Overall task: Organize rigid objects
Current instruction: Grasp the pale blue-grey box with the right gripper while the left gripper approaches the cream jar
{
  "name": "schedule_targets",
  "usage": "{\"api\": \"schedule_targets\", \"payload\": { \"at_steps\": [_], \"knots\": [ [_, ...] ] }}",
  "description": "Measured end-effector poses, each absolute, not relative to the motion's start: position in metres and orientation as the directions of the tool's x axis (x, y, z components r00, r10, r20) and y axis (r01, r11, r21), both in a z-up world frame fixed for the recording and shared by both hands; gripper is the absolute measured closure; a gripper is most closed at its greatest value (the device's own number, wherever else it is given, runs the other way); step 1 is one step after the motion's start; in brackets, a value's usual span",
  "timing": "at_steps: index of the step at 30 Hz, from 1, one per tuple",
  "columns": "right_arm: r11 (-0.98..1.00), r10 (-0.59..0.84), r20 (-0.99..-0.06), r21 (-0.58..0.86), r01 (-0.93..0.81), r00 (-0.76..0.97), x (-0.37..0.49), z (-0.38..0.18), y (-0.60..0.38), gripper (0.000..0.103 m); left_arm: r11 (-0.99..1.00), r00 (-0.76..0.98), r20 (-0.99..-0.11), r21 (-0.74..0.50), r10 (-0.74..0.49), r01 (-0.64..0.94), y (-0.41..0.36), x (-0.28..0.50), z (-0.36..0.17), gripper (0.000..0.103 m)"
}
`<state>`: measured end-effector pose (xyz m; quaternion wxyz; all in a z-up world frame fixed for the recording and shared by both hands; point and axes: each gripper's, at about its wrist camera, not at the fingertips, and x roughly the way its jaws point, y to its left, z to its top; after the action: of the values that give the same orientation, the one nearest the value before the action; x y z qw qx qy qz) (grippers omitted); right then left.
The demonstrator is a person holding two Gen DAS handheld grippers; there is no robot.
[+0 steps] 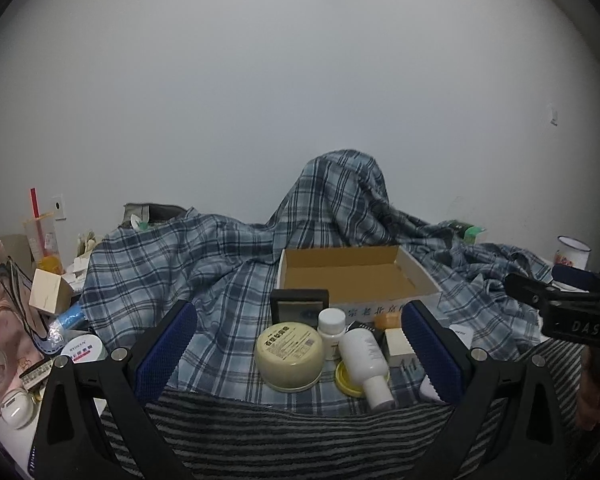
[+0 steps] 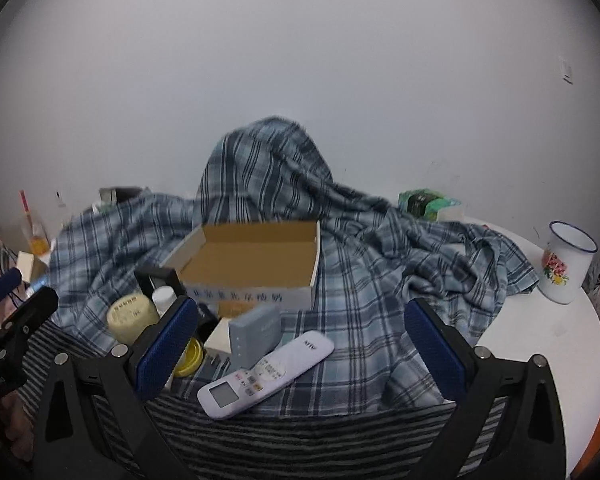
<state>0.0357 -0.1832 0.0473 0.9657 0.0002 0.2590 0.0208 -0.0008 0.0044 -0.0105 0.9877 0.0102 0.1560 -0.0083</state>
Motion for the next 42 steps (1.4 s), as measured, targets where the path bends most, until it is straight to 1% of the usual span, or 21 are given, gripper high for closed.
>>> {"api": "schedule_targets", "payload": {
  "at_steps": [2,4,6,9,13,15,17,19,20,21,22,24,26,29,31,33,35,37,39,42],
  "knots": [
    [1.0,0.03,-0.522,0.018,-0.024,0.852,0.043,0.041,-0.177,0.0,1.0,0.949,-0.316,0.015,-0.008,0.013,0.006,0.006,-0.013,0.0],
    [0.997,0.077,-0.554,0.062,-0.051,0.829,0.053,0.036,-0.172,0.002,1.0,0.951,-0.309,0.005,-0.012,0.014,0.008,0.01,-0.01,0.0],
    [0.997,0.08,-0.598,0.065,-0.051,0.798,0.068,0.029,-0.165,0.011,1.0,0.955,-0.297,0.012,-0.004,0.008,0.007,0.015,-0.006,0.0],
    [0.997,0.072,-0.654,0.052,-0.05,0.753,0.09,0.019,-0.153,0.013,0.999,0.958,-0.285,0.031,0.019,-0.011,0.007,0.023,-0.007,0.0],
    [0.999,0.054,-0.7,0.037,-0.04,0.712,0.108,-0.001,-0.141,0.017,1.0,0.943,-0.331,-0.01,-0.005,0.002,0.015,0.034,-0.017,0.0],
    [1.0,0.026,-0.719,0.01,-0.027,0.695,0.113,-0.011,-0.135,0.029,0.999,0.943,-0.332,-0.041,-0.01,-0.003,0.021,0.034,-0.017,0.0],
    [0.999,0.007,-0.743,-0.025,-0.038,0.669,0.118,-0.021,-0.131,0.033,0.998,0.945,-0.326,-0.056,-0.008,-0.01,0.024,0.033,-0.018,0.0],
    [0.998,-0.001,-0.762,-0.039,-0.044,0.648,0.122,-0.029,-0.13,0.041,0.999,0.947,-0.322,-0.051,0.0,-0.017,0.023,0.032,-0.018,0.0],
    [0.998,0.006,-0.772,-0.032,-0.048,0.636,0.123,-0.033,-0.13,0.056,0.999,0.948,-0.317,-0.042,-0.001,-0.013,0.021,0.031,-0.018,0.0],
    [0.999,0.012,-0.782,-0.023,-0.049,0.623,0.124,-0.036,-0.13,0.073,0.999,0.949,-0.314,-0.037,-0.002,-0.011,0.019,0.031,-0.018,0.0],
    [0.999,0.015,-0.785,-0.019,-0.049,0.619,0.124,-0.038,-0.131,0.075,0.999,0.95,-0.312,-0.032,-0.002,-0.009,0.018,0.03,-0.018,0.0],
    [0.999,0.022,-0.787,-0.009,-0.047,0.617,0.125,-0.039,-0.133,0.085,1.0,0.949,-0.316,-0.025,-0.002,-0.007,0.017,0.031,-0.018,0.0],
    [0.999,0.015,-0.774,-0.009,-0.034,0.633,0.122,-0.037,-0.134,0.085,1.0,0.948,-0.318,-0.026,-0.002,-0.007,0.017,0.032,-0.018,0.0],
    [1.0,0.021,-0.719,0.006,-0.024,0.695,0.111,-0.022,-0.138,0.085,1.0,0.948,-0.319,-0.029,-0.001,-0.008,0.017,0.033,-0.019,0.0],
    [0.999,0.015,-0.687,-0.019,-0.039,0.726,0.103,-0.013,-0.136,0.085,1.0,0.947,-0.321,-0.026,-0.002,-0.007,0.017,0.033,-0.019,0.0],
    [0.998,0.042,-0.664,-0.011,-0.065,0.747,0.096,-0.004,-0.136,0.085,1.0,0.942,-0.334,-0.017,-0.02,0.015,0.016,0.034,-0.018,0.0],
    [0.996,0.067,-0.644,0.003,-0.086,0.762,0.09,0.005,-0.137,0.085,0.997,0.923,-0.377,-0.001,-0.07,0.075,0.016,0.038,-0.017,0.0],
    [0.996,0.079,-0.621,0.009,-0.093,0.78,0.086,0.013,-0.14,0.085,0.992,0.889,-0.439,-0.036,-0.128,0.125,0.022,0.047,-0.017,0.0],
    [0.995,0.084,-0.586,0.002,-0.103,0.806,0.082,0.022,-0.144,0.085,0.987,0.856,-0.493,-0.05,-0.157,0.152,0.027,0.058,-0.019,0.0],
    [0.995,0.064,-0.53,-0.036,-0.098,0.845,0.078,0.027,-0.146,0.085,0.987,0.83,-0.542,0.009,-0.127,0.157,0.025,0.071,-0.023,0.0]
  ]
}}
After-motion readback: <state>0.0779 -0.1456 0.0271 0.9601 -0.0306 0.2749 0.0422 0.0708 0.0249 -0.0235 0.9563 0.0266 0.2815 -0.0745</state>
